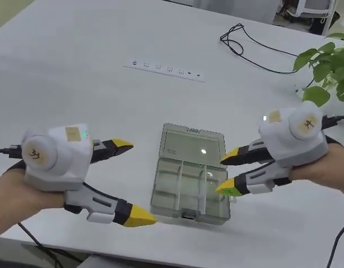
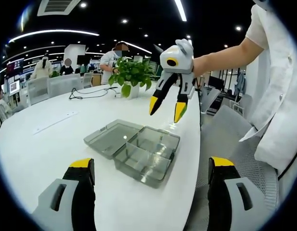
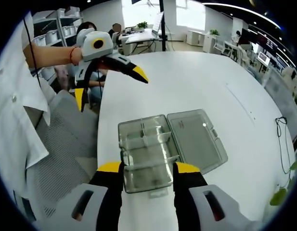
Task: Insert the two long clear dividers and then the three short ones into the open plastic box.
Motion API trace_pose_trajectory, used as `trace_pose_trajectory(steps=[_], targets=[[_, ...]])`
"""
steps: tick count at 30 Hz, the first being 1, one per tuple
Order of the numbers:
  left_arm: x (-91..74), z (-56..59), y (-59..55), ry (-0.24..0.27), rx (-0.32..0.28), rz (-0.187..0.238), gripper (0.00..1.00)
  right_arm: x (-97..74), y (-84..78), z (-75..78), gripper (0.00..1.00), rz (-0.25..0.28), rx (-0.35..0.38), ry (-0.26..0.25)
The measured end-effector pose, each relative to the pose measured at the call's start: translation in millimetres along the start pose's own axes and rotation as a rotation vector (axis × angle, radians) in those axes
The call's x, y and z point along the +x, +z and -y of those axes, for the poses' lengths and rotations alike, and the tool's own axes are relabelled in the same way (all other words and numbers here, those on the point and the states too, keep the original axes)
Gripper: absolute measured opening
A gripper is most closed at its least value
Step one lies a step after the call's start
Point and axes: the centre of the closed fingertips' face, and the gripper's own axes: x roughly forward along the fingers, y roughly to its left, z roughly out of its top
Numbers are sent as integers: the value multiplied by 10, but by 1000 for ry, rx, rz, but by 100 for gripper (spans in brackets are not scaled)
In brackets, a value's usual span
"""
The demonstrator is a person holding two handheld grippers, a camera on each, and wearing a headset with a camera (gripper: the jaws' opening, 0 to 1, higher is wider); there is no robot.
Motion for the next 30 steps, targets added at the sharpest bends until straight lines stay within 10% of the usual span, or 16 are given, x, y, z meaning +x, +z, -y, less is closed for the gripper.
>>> trace_pose_trajectory(steps=[30], targets=[[15,-34,-41,-2,-11,-19,100,-199,-1219,134,54,-225,-18,12]])
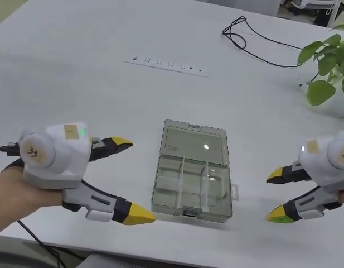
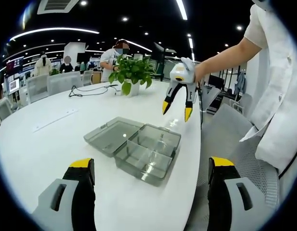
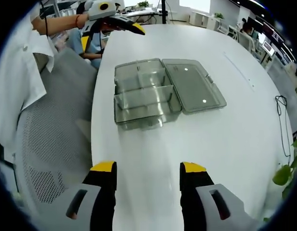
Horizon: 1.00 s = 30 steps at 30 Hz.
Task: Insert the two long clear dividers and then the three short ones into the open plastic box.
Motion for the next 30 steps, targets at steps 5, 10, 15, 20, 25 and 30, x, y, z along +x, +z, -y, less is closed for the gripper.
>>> trace_pose_trajectory(steps=[5,10,15,20,25,30], targets=[[6,-5,-4,1,-2,-2,100,68,-142,9,53,-44,-22,0],[9,-14,-20,2,-9,-4,100,139,-234,-14,52,-84,-42,3],[10,-11,-31,0,-12,-7,100,236,-343,11,49,-121,-71,4],[6,-25,-31,2,-13,-8,100,294,-434,75,45,-153,-90,1],[10,-36,-29,3,-15,-7,100,313,-460,97,43,-162,-102,5],[8,-43,-31,6,-18,-6,100,336,-497,123,42,-191,-145,-1]])
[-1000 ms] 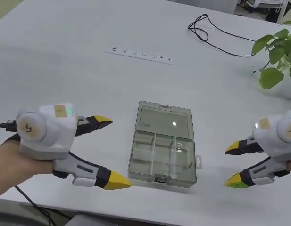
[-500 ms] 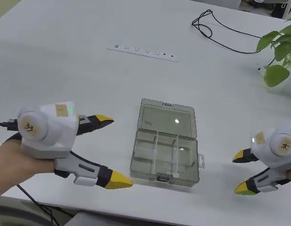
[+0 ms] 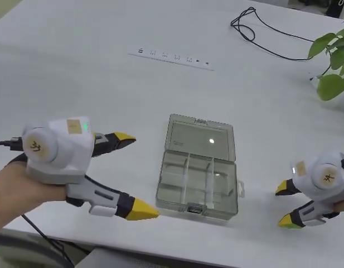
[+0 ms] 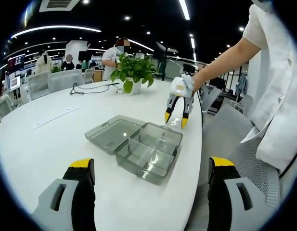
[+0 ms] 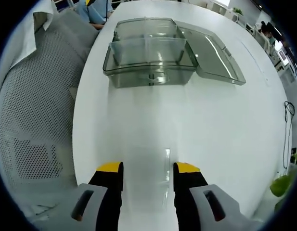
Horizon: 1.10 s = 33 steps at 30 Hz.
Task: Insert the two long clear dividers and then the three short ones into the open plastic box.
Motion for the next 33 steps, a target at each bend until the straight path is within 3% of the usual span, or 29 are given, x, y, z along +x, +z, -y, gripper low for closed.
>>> trace_pose_trajectory(steps=[11,24,33], targets=[[-13,-14,-13,5,-4,2,100,3,-21,25,33,-17,-28,-24],[-28,-8,-8,5,-4,7,100,5,-17,17,33,-19,-16,-40],[-38,-15,66,9,0,13,100,-167,159,39,33,36,2,-84]])
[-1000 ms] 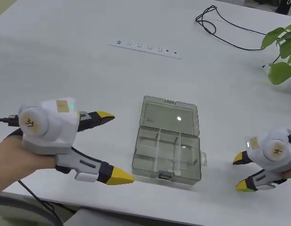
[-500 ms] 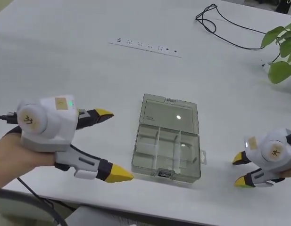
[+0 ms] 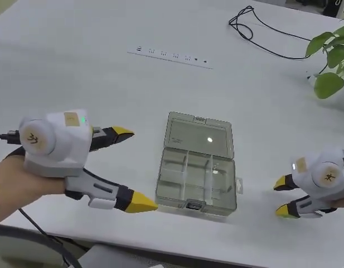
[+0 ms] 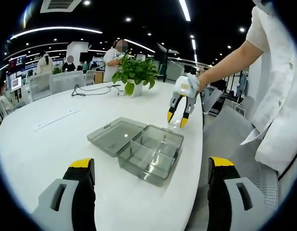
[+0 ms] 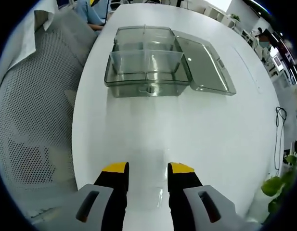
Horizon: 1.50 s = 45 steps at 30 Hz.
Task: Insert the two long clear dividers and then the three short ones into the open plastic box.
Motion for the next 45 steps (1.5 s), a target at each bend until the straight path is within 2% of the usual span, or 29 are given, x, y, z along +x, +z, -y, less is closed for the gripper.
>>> trace_pose_trajectory(steps=[12,18,20,24,29,32,35,38,42,45], targets=[[77,24,155,-11,-48,19,95,-355,450,13,33,83,-25,-65],[139,73,216,-24,-89,16,84,-529,701,-26,33,124,-37,-90],[172,104,253,-33,-132,23,81,-586,794,-48,33,140,-43,-95],[224,140,348,-45,-181,47,76,-675,950,-72,33,157,-57,-115],[288,216,433,-71,-291,59,67,-746,1112,-108,33,169,-80,-131],[326,237,496,-78,-342,81,62,-784,1206,-128,33,182,-86,-138],[366,264,525,-86,-412,87,59,-824,1293,-153,33,190,-99,-149],[409,320,546,-106,-460,91,51,-870,1388,-185,33,200,-111,-156],[458,376,555,-121,-493,89,47,-901,1478,-228,33,214,-116,-158],[486,437,595,-145,-549,104,42,-918,1527,-255,33,221,-119,-160]])
